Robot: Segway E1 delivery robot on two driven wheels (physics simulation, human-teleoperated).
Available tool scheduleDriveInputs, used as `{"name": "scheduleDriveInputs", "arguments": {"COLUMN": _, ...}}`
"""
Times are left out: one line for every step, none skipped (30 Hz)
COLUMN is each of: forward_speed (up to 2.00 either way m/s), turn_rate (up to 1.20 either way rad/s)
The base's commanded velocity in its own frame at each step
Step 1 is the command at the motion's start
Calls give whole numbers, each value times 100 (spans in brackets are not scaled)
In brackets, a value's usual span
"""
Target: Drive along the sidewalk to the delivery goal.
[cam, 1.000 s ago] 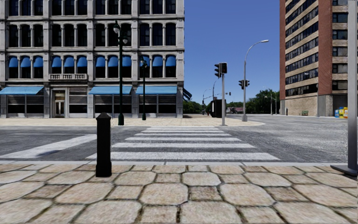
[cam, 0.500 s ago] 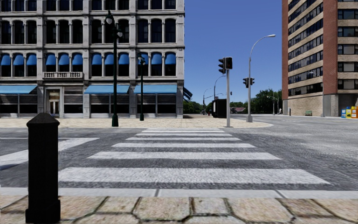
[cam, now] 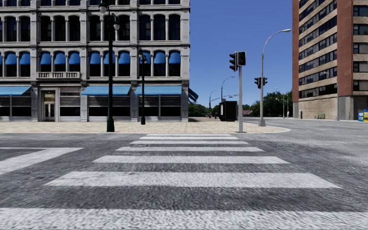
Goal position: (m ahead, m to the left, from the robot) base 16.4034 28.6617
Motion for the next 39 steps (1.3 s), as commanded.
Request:
{"name": "scheduleDriveInputs", "arguments": {"forward_speed": 200, "turn_rate": 0}}
{"name": "scheduleDriveInputs", "arguments": {"forward_speed": 200, "turn_rate": 0}}
{"name": "scheduleDriveInputs", "arguments": {"forward_speed": 200, "turn_rate": 0}}
{"name": "scheduleDriveInputs", "arguments": {"forward_speed": 200, "turn_rate": 0}}
{"name": "scheduleDriveInputs", "arguments": {"forward_speed": 200, "turn_rate": 0}}
{"name": "scheduleDriveInputs", "arguments": {"forward_speed": 200, "turn_rate": 0}}
{"name": "scheduleDriveInputs", "arguments": {"forward_speed": 200, "turn_rate": 0}}
{"name": "scheduleDriveInputs", "arguments": {"forward_speed": 200, "turn_rate": 0}}
{"name": "scheduleDriveInputs", "arguments": {"forward_speed": 200, "turn_rate": 0}}
{"name": "scheduleDriveInputs", "arguments": {"forward_speed": 200, "turn_rate": 0}}
{"name": "scheduleDriveInputs", "arguments": {"forward_speed": 200, "turn_rate": 0}}
{"name": "scheduleDriveInputs", "arguments": {"forward_speed": 196, "turn_rate": 0}}
{"name": "scheduleDriveInputs", "arguments": {"forward_speed": 175, "turn_rate": 0}}
{"name": "scheduleDriveInputs", "arguments": {"forward_speed": 162, "turn_rate": 0}}
{"name": "scheduleDriveInputs", "arguments": {"forward_speed": 162, "turn_rate": 0}}
{"name": "scheduleDriveInputs", "arguments": {"forward_speed": 157, "turn_rate": 0}}
{"name": "scheduleDriveInputs", "arguments": {"forward_speed": 151, "turn_rate": 0}}
{"name": "scheduleDriveInputs", "arguments": {"forward_speed": 149, "turn_rate": 0}}
{"name": "scheduleDriveInputs", "arguments": {"forward_speed": 149, "turn_rate": 0}}
{"name": "scheduleDriveInputs", "arguments": {"forward_speed": 148, "turn_rate": 0}}
{"name": "scheduleDriveInputs", "arguments": {"forward_speed": 148, "turn_rate": 0}}
{"name": "scheduleDriveInputs", "arguments": {"forward_speed": 148, "turn_rate": 0}}
{"name": "scheduleDriveInputs", "arguments": {"forward_speed": 148, "turn_rate": 0}}
{"name": "scheduleDriveInputs", "arguments": {"forward_speed": 148, "turn_rate": 0}}
{"name": "scheduleDriveInputs", "arguments": {"forward_speed": 148, "turn_rate": 0}}
{"name": "scheduleDriveInputs", "arguments": {"forward_speed": 148, "turn_rate": 0}}
{"name": "scheduleDriveInputs", "arguments": {"forward_speed": 148, "turn_rate": 0}}
{"name": "scheduleDriveInputs", "arguments": {"forward_speed": 148, "turn_rate": 0}}
{"name": "scheduleDriveInputs", "arguments": {"forward_speed": 148, "turn_rate": 0}}
{"name": "scheduleDriveInputs", "arguments": {"forward_speed": 148, "turn_rate": 0}}
{"name": "scheduleDriveInputs", "arguments": {"forward_speed": 148, "turn_rate": 0}}
{"name": "scheduleDriveInputs", "arguments": {"forward_speed": 148, "turn_rate": 0}}
{"name": "scheduleDriveInputs", "arguments": {"forward_speed": 148, "turn_rate": 0}}
{"name": "scheduleDriveInputs", "arguments": {"forward_speed": 148, "turn_rate": 0}}
{"name": "scheduleDriveInputs", "arguments": {"forward_speed": 148, "turn_rate": 0}}
{"name": "scheduleDriveInputs", "arguments": {"forward_speed": 148, "turn_rate": 0}}
{"name": "scheduleDriveInputs", "arguments": {"forward_speed": 148, "turn_rate": 0}}
{"name": "scheduleDriveInputs", "arguments": {"forward_speed": 148, "turn_rate": 0}}
{"name": "scheduleDriveInputs", "arguments": {"forward_speed": 148, "turn_rate": 0}}
